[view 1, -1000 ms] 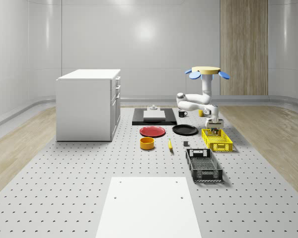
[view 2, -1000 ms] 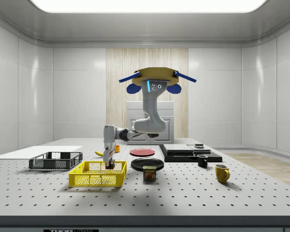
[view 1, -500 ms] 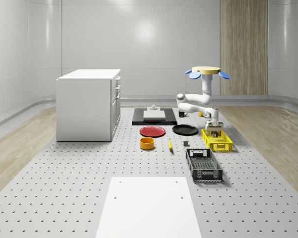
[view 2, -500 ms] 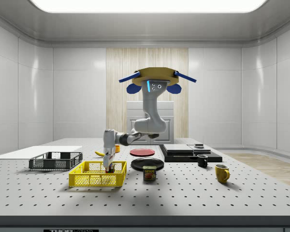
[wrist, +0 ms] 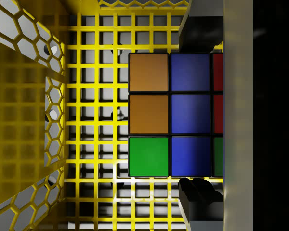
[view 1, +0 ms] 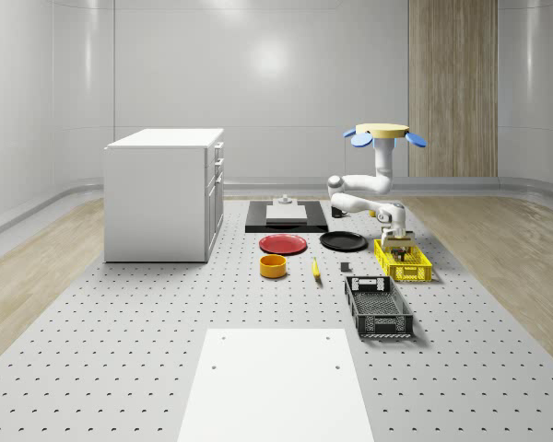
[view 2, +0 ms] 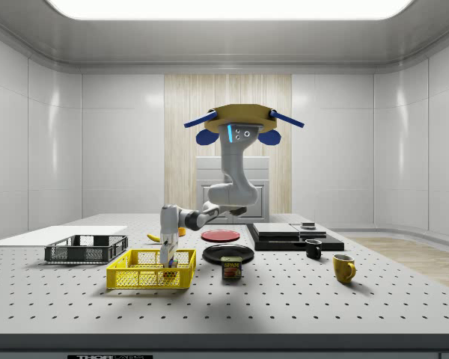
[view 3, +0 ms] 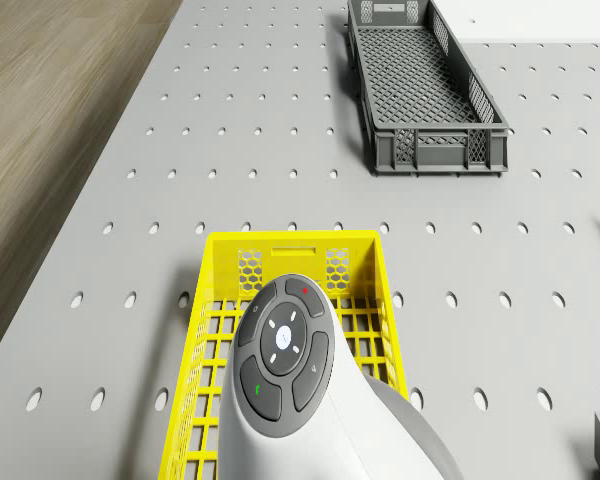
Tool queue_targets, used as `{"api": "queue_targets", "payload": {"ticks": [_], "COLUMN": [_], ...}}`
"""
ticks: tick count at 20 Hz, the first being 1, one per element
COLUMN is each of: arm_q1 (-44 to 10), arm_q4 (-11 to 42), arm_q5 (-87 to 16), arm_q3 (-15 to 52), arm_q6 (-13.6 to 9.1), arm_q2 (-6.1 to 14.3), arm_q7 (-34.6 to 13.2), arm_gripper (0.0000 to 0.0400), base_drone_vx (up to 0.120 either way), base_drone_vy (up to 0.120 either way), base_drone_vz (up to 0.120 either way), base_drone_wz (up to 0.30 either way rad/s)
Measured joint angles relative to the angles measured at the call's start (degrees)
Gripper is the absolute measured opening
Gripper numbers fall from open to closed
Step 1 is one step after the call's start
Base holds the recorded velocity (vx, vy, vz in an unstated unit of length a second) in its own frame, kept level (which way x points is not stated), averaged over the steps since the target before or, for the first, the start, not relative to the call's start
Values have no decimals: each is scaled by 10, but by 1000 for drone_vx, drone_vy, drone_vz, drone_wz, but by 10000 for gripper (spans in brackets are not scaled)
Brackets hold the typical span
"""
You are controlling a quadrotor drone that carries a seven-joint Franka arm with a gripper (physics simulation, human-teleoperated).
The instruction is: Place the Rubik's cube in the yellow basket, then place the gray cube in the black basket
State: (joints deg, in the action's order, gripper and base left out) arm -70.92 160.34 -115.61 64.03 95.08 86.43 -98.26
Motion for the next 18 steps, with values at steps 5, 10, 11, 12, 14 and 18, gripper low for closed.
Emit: {"api": "queue_targets", "payload": {"ticks": [5, 10, 11, 12, 14, 18], "arm_q1": [8, 15, 16, 17, 18, 18], "arm_q4": [12, 25, 26, 28, 30, 32], "arm_q5": [26, 61, 67, 71, 78, 86], "arm_q3": [28, 67, 72, 77, 84, 93], "arm_q6": [-15, -32, -34, -36, -39, -41], "arm_q2": [-2, -3, -3, -4, -4, -3], "arm_q7": [1, 0, 0, 0, 0, -1], "arm_gripper": [394, 398, 399, 399, 399, 400], "base_drone_vx": [0, 0, 0, 0, 0, 0], "base_drone_vy": [0, 0, 0, 0, 0, 0], "base_drone_vz": [0, 24, 120, 120, 120, 120], "base_drone_wz": [0, 0, 0, 0, 0, 0]}}
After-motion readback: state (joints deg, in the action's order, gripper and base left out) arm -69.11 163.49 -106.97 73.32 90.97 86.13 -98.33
